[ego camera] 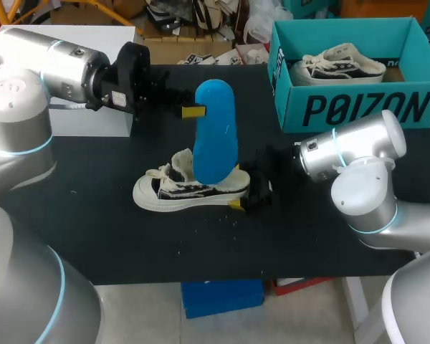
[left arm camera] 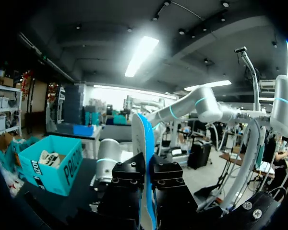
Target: Take the shoe out of the shoebox, open the shoe tongue, remove and reinsert the insole, then place the shoe into the shoebox
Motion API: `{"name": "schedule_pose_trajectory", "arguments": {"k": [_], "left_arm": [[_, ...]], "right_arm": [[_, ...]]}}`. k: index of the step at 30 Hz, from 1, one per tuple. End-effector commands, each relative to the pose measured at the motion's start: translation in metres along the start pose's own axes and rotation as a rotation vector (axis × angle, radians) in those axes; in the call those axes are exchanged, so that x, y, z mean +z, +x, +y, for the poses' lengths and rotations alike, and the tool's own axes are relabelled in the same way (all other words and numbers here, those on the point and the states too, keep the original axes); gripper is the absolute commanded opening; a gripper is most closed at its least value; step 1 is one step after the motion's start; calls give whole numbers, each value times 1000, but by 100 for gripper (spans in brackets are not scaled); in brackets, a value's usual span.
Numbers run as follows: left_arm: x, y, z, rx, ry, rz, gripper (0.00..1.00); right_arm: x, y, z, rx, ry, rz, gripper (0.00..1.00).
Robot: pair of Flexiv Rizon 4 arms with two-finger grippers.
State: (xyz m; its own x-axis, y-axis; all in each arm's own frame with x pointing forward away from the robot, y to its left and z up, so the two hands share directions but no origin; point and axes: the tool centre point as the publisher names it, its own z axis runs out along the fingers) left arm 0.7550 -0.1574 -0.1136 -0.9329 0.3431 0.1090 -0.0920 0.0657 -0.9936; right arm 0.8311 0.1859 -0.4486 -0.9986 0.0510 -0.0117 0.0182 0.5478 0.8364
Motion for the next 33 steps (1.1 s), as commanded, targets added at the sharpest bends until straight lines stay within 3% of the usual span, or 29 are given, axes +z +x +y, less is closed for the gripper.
{"name": "schedule_pose_trajectory", "arguments": {"k": [1,9,13,15,16,33], "left_arm": [[-4,15,-22,-36,-9,3,0],[6,36,-71,-79,113,58,0],[12,41,-89,-90,170,73,0],[15,42,-94,-79,160,69,0],[17,44,-98,-101,205,81,0],[22,57,-132,-63,153,89,0]], "right_arm": [[2,-2,-1,1,3,0,0],[2,-2,-1,1,3,0,0],[2,-2,-1,1,3,0,0],[2,-2,-1,1,3,0,0],[2,-2,-1,1,3,0,0],[2,-2,-1,1,3,0,0]]}}
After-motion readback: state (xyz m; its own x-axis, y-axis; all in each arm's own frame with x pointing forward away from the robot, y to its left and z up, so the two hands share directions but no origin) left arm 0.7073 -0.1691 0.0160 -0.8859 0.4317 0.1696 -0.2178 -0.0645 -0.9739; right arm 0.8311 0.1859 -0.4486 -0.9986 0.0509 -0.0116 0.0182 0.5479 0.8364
